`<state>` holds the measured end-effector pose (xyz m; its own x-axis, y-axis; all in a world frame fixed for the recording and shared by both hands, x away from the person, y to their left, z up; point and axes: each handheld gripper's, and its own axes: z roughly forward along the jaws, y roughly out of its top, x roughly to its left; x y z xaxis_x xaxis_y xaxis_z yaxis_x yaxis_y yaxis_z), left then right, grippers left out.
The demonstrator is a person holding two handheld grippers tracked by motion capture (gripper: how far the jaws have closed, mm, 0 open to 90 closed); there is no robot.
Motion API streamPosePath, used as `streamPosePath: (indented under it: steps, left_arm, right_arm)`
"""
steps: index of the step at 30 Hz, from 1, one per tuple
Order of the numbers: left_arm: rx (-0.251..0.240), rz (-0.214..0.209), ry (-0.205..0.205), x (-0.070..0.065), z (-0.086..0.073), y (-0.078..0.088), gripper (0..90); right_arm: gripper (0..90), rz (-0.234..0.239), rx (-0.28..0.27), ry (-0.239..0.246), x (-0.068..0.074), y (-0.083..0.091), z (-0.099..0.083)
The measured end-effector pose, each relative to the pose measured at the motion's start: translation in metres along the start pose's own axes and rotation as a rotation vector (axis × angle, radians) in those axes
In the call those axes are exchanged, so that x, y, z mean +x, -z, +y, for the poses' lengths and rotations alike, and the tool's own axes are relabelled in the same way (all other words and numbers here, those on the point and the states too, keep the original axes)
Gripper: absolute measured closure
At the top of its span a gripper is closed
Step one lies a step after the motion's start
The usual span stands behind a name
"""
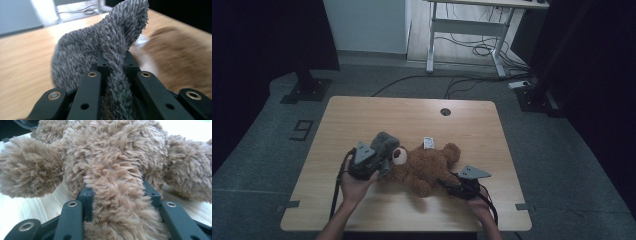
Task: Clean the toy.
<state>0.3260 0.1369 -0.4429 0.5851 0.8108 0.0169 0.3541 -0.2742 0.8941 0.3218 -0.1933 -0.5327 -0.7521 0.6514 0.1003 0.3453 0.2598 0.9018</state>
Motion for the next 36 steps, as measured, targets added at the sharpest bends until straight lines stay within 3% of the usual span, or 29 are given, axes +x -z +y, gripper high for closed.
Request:
streamPosePath:
  steps: [5, 8, 10, 11, 13, 15, 18, 19, 23, 27, 31, 33, 36]
  left_arm:
    - [0.026, -0.093, -0.079, -0.049, 0.023, -0.035, 80.1]
    - [0.071, -0.169, -0.118, -0.083, 0.023, -0.059, 80.1]
    - [0.096, -0.168, -0.173, -0.104, 0.019, -0.072, 79.9]
    - [0.11, -0.136, -0.195, -0.111, 0.017, -0.077, 79.7]
    - [0.117, -0.098, -0.216, -0.113, 0.015, -0.08, 79.3]
    - [0.113, -0.079, -0.206, -0.105, 0.016, -0.077, 79.4]
    - [0.116, 0.023, -0.211, -0.083, 0.019, -0.066, 79.4]
    - [0.11, 0.047, -0.191, -0.072, 0.02, -0.061, 79.4]
    - [0.072, 0.071, -0.095, -0.033, 0.018, -0.039, 79.3]
    - [0.045, 0.151, -0.08, -0.006, 0.012, -0.015, 79.6]
    - [0.1, 0.141, -0.009, 0.021, -0.011, -0.01, 79.6]
    - [0.106, 0.139, 0.032, 0.031, -0.023, -0.009, 79.8]
    - [0.136, 0.156, 0.037, 0.04, -0.034, -0.01, 79.9]
  right_arm:
    - [55.8, 0.002, 0.0, -0.001, 0.0, 0.0, 0.0]
    - [55.8, 0.003, -0.001, -0.001, 0.0, 0.0, 0.0]
    - [55.9, 0.005, 0.0, 0.001, -0.001, 0.0, -0.001]
    - [55.9, 0.006, 0.001, 0.002, -0.001, 0.0, -0.001]
    - [56.2, -0.01, 0.005, 0.005, 0.0, 0.0, -0.001]
    - [56.8, -0.01, 0.003, 0.003, 0.0, 0.001, -0.002]
    - [57.6, -0.014, 0.005, 0.009, 0.001, 0.0, -0.001]
    - [57.7, -0.012, 0.007, 0.008, 0.0, 0.0, -0.001]
    - [57.8, -0.004, 0.008, 0.003, 0.0, 0.001, -0.003]
    - [57.8, -0.006, 0.011, 0.003, 0.001, 0.0, -0.003]
    - [57.7, -0.002, 0.009, -0.007, 0.0, 0.001, -0.004]
    - [57.7, -0.001, 0.009, -0.007, 0.0, 0.0, -0.004]
    - [57.7, -0.001, 0.009, -0.011, 0.0, 0.0, -0.004]
